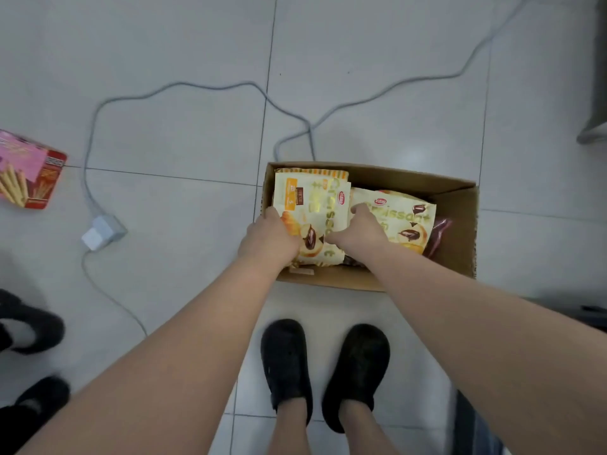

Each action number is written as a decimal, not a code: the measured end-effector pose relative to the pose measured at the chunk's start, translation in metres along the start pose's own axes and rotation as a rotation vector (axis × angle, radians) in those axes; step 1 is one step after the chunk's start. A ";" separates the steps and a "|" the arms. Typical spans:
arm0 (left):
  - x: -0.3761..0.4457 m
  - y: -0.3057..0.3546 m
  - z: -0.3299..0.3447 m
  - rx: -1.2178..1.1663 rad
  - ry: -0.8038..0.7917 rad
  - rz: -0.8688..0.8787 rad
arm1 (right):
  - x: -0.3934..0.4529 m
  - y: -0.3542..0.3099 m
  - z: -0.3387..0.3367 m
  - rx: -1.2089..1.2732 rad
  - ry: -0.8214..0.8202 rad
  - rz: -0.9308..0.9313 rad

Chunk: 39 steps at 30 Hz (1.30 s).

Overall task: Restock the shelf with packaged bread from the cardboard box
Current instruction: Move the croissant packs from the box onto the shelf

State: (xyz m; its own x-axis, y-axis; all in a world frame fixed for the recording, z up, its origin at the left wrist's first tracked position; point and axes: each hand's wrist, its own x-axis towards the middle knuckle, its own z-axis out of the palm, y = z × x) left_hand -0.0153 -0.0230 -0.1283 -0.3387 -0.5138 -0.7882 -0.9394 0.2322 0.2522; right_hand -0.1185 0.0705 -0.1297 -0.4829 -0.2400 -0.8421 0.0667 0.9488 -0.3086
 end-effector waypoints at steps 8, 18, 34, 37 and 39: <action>0.043 -0.004 0.033 -0.319 0.023 -0.145 | 0.047 0.015 0.026 0.226 -0.012 0.068; -0.025 0.028 -0.021 -0.498 0.260 -0.022 | -0.019 -0.017 -0.033 0.406 0.194 -0.077; -0.400 0.272 -0.320 -0.847 0.483 0.702 | -0.432 -0.162 -0.380 0.642 0.696 -0.658; -0.488 0.328 -0.353 -0.909 0.517 0.878 | -0.499 -0.159 -0.434 0.899 0.825 -0.638; -0.539 0.360 -0.363 -0.940 0.517 0.968 | -0.540 -0.156 -0.461 1.189 0.639 -0.655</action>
State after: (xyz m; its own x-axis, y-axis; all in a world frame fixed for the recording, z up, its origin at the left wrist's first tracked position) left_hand -0.1906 0.0381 0.5911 -0.6403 -0.7555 0.1386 0.0474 0.1412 0.9888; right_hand -0.2710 0.1465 0.5773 -0.9758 -0.1198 -0.1830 0.1932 -0.0798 -0.9779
